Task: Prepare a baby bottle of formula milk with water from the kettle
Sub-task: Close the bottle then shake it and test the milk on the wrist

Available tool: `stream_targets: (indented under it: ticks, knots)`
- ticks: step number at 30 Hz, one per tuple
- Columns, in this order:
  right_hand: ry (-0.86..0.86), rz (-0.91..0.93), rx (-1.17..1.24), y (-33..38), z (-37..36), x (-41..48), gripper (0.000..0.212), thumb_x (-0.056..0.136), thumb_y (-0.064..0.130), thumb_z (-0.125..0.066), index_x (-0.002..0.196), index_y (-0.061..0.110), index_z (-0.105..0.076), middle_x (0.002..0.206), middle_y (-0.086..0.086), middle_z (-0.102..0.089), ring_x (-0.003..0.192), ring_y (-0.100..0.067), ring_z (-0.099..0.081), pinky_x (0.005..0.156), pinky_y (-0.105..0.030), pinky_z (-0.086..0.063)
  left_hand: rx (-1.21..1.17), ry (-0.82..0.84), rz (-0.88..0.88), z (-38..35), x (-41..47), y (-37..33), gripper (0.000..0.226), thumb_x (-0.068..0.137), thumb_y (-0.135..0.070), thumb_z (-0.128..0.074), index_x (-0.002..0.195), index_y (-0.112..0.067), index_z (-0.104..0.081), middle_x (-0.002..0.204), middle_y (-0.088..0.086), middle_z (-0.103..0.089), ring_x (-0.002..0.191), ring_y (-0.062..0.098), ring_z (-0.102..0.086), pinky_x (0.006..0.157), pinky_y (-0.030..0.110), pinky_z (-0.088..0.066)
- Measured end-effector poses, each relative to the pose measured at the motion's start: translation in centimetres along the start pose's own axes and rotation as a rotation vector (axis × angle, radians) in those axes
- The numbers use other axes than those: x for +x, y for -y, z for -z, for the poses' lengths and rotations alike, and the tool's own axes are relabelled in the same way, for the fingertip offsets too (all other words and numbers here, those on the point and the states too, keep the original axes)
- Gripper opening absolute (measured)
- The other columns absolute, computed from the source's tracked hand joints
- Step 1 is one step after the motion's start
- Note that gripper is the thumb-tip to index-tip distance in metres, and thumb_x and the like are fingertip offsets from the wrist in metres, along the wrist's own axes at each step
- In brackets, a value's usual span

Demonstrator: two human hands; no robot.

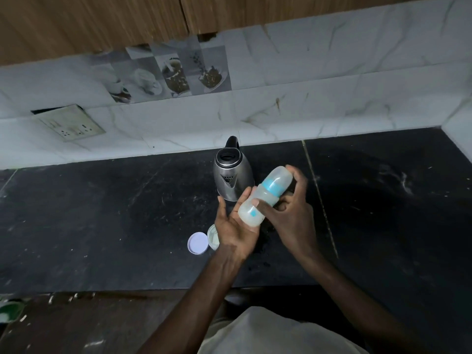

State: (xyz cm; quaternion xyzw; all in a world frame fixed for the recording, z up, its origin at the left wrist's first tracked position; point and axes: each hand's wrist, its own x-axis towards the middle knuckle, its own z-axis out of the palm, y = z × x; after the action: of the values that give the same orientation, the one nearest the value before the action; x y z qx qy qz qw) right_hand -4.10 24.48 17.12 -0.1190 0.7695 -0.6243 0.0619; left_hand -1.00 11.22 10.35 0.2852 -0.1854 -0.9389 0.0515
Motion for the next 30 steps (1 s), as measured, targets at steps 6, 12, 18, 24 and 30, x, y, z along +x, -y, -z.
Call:
stream_targets:
  ticks: [6,12,18,24,30]
  knots:
    - [0.362,0.183,-0.201,-0.3,0.8,0.5,0.094,0.085,0.036,-0.085,0.153,0.054,-0.023,0.114,0.014,-0.067,0.085,-0.004,-0.069,0.078,-0.018,-0.055,0.042,0.029,0.037,0.7,-0.5,0.0,0.08,0.089,-0.062,-0.071,0.145,-0.008,-0.053,0.139,0.014,-0.061,0.133,0.028,-0.054,0.122,0.038,-0.036]
    - [0.628,0.17,-0.186,-0.3,2.7,3.3,0.101,0.084,0.032,-0.088,0.157,0.048,-0.019,0.114,0.007,-0.072,0.082,-0.015,-0.073,0.079,-0.039,-0.064,0.012,0.041,0.094,0.6,-1.6,-0.2,0.063,0.098,-0.057,-0.059,0.131,-0.004,-0.066,0.123,0.017,-0.073,0.104,0.03,-0.074,0.079,0.032,-0.06]
    - [0.608,0.256,-0.217,0.9,3.0,4.1,0.109,0.077,0.031,-0.093,0.155,0.044,-0.018,0.098,0.0,-0.07,0.073,-0.017,-0.068,0.069,-0.038,-0.062,0.055,0.029,0.081,-0.6,-2.0,-0.2,0.076,0.098,-0.055,-0.063,0.154,-0.007,-0.047,0.155,0.016,-0.053,0.15,0.027,-0.043,0.126,0.037,-0.029]
    - [0.189,0.358,0.055,4.8,4.9,4.2,0.108,0.074,0.01,-0.094,0.144,0.053,-0.023,0.115,0.003,-0.067,0.089,-0.023,-0.072,0.071,-0.037,-0.062,0.063,0.072,0.036,-0.7,-2.0,-0.3,0.075,0.101,-0.061,-0.048,0.141,0.001,-0.061,0.146,0.022,-0.06,0.137,0.034,-0.058,0.123,0.046,-0.036]
    - [0.15,0.287,0.046,2.8,1.9,0.5,0.106,0.074,0.006,-0.088,0.149,0.045,-0.025,0.115,0.018,-0.067,0.088,-0.011,-0.071,0.08,-0.048,-0.063,0.034,0.107,0.002,0.3,-1.2,-0.9,0.078,0.097,-0.065,-0.052,0.146,-0.004,-0.057,0.149,0.02,-0.058,0.131,0.035,-0.062,0.108,0.045,-0.051]
